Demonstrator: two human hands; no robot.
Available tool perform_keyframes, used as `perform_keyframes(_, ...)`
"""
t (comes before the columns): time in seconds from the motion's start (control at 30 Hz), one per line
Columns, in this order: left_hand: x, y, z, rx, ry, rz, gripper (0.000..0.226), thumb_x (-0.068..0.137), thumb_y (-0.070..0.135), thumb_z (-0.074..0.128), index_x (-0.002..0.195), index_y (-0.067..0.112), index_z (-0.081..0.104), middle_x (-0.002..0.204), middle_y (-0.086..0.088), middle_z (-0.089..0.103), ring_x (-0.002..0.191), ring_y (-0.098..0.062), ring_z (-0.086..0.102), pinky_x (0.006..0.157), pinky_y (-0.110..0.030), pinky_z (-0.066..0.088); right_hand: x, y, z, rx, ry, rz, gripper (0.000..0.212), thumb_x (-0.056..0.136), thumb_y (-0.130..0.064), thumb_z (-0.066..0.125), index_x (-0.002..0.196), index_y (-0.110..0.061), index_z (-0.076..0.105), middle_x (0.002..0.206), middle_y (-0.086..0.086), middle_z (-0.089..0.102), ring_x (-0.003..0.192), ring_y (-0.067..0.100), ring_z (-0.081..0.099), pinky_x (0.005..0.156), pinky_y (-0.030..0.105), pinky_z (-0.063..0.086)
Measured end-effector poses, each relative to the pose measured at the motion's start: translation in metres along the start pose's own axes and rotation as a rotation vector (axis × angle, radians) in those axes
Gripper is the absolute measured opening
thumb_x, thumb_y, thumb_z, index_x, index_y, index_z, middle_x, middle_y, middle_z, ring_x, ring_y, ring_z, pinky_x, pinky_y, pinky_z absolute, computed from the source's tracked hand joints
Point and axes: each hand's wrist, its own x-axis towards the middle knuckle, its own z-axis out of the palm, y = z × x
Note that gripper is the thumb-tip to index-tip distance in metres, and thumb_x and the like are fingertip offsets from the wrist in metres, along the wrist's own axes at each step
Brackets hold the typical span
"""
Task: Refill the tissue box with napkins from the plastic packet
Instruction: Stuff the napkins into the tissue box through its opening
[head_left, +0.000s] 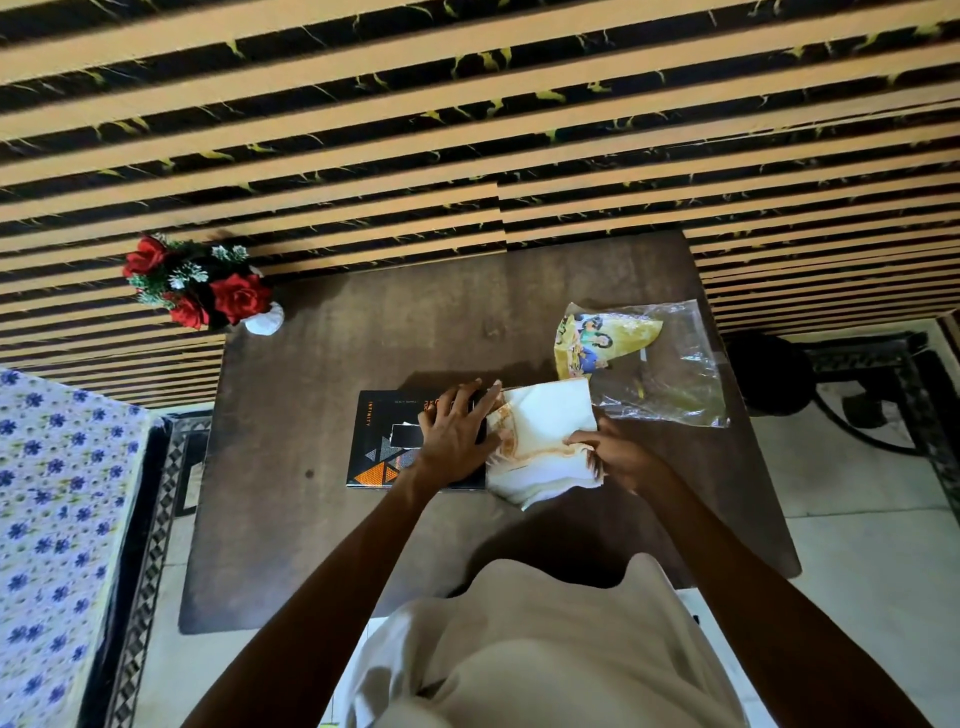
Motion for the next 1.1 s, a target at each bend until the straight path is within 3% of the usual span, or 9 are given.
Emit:
perform_keyframes(0.17,-0.004,-0.001,0.0,-0.079,0.08,0.006,0.044,0.094,0.029,0.05,0.136,0.037,0.041,0.158,-0.007,0.02,0.142,-0.032,0.028,0.108,-0.063,0.024,0.004,0.009,-0.005,0.032,0.061,0.048,0.046,0.083,-0.002,0.066,0.128,-0.001,0.055,0.128,0.023,0.061,0.105,0.031,0.06,0.098,0.048,0.047)
perform_keyframes(0.3,-0.01,-0.002,0.003,0.013,0.105,0.022,0.033,0.095,0.037,0.048,0.127,0.033,0.056,0.158,-0.005,0.021,0.145,-0.03,0.023,0.113,-0.059,0.022,-0.001,0.009,-0.004,0.0,-0.028,0.077,0.047,0.081,-0.007,0.071,0.126,-0.005,0.058,0.123,0.018,0.066,0.104,0.031,0.064,0.088,0.041,0.052)
perform_keyframes(0.43,-0.011,-0.004,0.015,0.025,0.109,0.044,0.05,0.087,0.042,0.057,0.136,0.033,0.047,0.162,-0.004,0.01,0.15,-0.026,0.005,0.114,-0.063,0.016,0.0,0.007,-0.002,0.067,-0.052,0.037,0.052,0.08,-0.004,0.072,0.13,-0.007,0.056,0.127,0.016,0.064,0.111,0.033,0.064,0.092,0.041,0.053)
perform_keyframes(0.53,-0.009,-0.009,0.022,0.045,0.052,0.072,0.065,0.082,0.048,0.063,0.141,0.036,0.039,0.164,-0.004,-0.001,0.151,-0.026,-0.006,0.115,-0.064,0.01,-0.004,0.006,-0.001,0.123,-0.082,0.033,0.044,0.084,-0.003,0.067,0.127,-0.008,0.058,0.122,0.014,0.066,0.105,0.03,0.066,0.089,0.041,0.054)
perform_keyframes(0.67,-0.009,-0.012,0.023,0.045,0.027,0.085,0.065,0.081,0.054,0.062,0.14,0.041,0.038,0.163,-0.004,-0.007,0.15,-0.026,-0.011,0.115,-0.063,0.002,-0.005,0.011,0.002,0.174,-0.149,0.015,0.043,0.081,0.002,0.068,0.122,-0.012,0.06,0.113,0.011,0.07,0.098,0.025,0.069,0.075,0.035,0.059)
perform_keyframes(0.8,-0.01,-0.009,0.023,0.002,0.048,0.075,0.061,0.086,0.054,0.055,0.142,0.041,0.036,0.164,-0.004,-0.007,0.15,-0.024,-0.011,0.116,-0.06,-0.003,-0.007,0.009,0.003,0.247,-0.162,0.044,0.026,0.085,0.006,0.058,0.106,-0.007,0.064,0.092,0.009,0.073,0.075,0.016,0.072,0.066,0.028,0.06)
perform_keyframes(0.9,-0.01,-0.009,0.021,-0.048,0.014,0.07,0.056,0.091,0.055,0.047,0.144,0.043,0.032,0.163,-0.002,-0.01,0.15,-0.022,-0.013,0.116,-0.058,-0.007,-0.007,0.014,0.004,0.341,-0.164,0.071,0.024,0.09,0.005,0.052,0.105,-0.009,0.064,0.085,0.002,0.078,0.074,0.015,0.074,0.061,0.027,0.06)
perform_keyframes(1.0,-0.01,-0.011,0.02,-0.095,0.003,0.079,0.052,0.094,0.053,0.044,0.144,0.044,0.033,0.163,-0.001,-0.011,0.15,-0.02,-0.014,0.115,-0.056,-0.011,-0.008,0.023,0.011,0.302,-0.163,0.077,0.031,0.09,0.005,0.053,0.119,-0.002,0.059,0.098,0.006,0.076,0.081,0.016,0.074,0.068,0.028,0.06)
perform_keyframes(1.1,-0.01,-0.012,0.022,-0.078,-0.001,0.089,0.052,0.092,0.05,0.05,0.142,0.044,0.035,0.163,-0.003,-0.013,0.149,-0.022,-0.017,0.114,-0.057,-0.014,-0.012,0.024,0.021,-0.087,-0.01,0.007,0.047,0.089,-0.003,0.063,0.131,-0.003,0.044,0.119,0.01,0.061,0.1,0.022,0.063,0.078,0.031,0.055)
